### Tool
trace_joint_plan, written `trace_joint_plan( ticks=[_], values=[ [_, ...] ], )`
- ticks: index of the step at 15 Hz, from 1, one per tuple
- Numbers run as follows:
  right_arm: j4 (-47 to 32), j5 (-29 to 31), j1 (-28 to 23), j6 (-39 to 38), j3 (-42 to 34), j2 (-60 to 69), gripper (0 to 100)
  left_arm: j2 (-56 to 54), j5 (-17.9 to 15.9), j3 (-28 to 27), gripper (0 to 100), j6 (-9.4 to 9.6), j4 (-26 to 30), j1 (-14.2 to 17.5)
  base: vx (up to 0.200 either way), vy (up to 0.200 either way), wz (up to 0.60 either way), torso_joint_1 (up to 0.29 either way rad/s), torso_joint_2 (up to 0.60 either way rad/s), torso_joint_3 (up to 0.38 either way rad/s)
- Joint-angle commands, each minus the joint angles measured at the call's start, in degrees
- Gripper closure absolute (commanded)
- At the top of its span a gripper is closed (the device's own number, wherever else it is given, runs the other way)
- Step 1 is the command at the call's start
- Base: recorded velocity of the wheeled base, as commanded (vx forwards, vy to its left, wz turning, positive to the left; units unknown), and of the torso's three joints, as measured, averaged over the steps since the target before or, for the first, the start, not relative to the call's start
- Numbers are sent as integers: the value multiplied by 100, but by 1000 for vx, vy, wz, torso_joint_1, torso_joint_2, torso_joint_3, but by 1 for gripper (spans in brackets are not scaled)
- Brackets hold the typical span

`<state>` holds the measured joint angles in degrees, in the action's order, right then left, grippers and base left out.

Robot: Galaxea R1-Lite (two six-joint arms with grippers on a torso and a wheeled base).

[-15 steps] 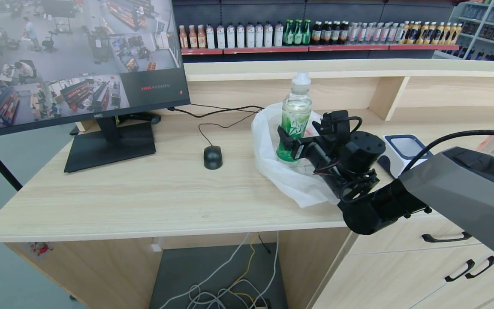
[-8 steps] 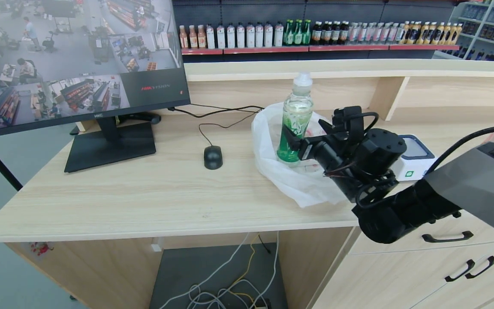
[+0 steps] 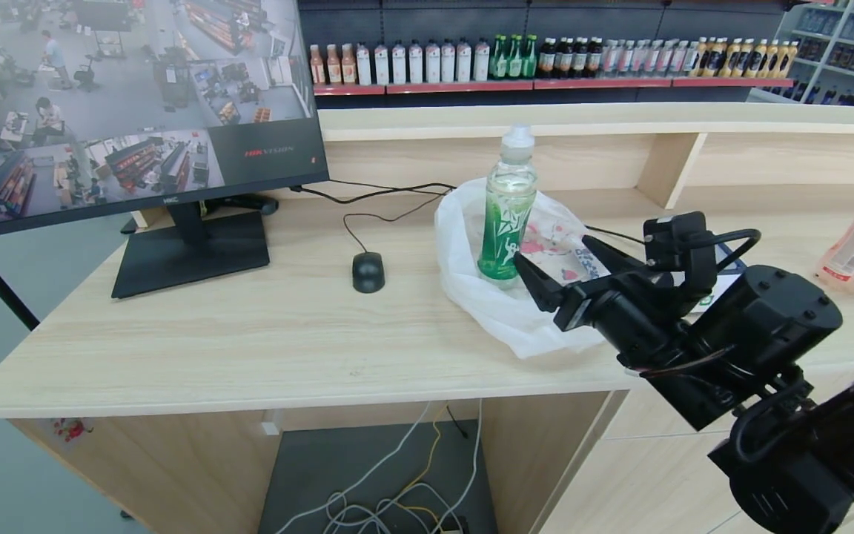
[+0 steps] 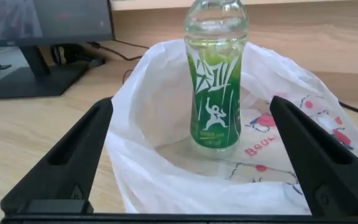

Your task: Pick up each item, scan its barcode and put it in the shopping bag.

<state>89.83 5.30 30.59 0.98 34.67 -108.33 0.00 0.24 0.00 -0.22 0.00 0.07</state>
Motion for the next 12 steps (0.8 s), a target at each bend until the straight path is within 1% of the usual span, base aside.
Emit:
trace_joint_plan(
  ticks=[1,3,4,5,10,12],
  values=[
    [17,15,149,8,49,224,0,0,2,0,0,-4,0,1,0,0,0,0,0,0],
    [17,15,290,-27,-4,207,0,0,2,0,0,4,0,1,0,0,0,0,0,0],
    [17,15,413,-27,-145,268,0,0,2,0,0,4,0,1,-200,0,0,2,2,-2],
    [17,15,422,-27,-233,321,0,0,2,0,0,4,0,1,0,0,0,0,0,0],
    [17,15,308,-141,-215,347,0,0,2,0,0,4,0,1,0,0,0,0,0,0],
    [17,15,308,-150,-224,330,0,0,2,0,0,-4,0,1,0,-200,0,7,2,7]
  ],
)
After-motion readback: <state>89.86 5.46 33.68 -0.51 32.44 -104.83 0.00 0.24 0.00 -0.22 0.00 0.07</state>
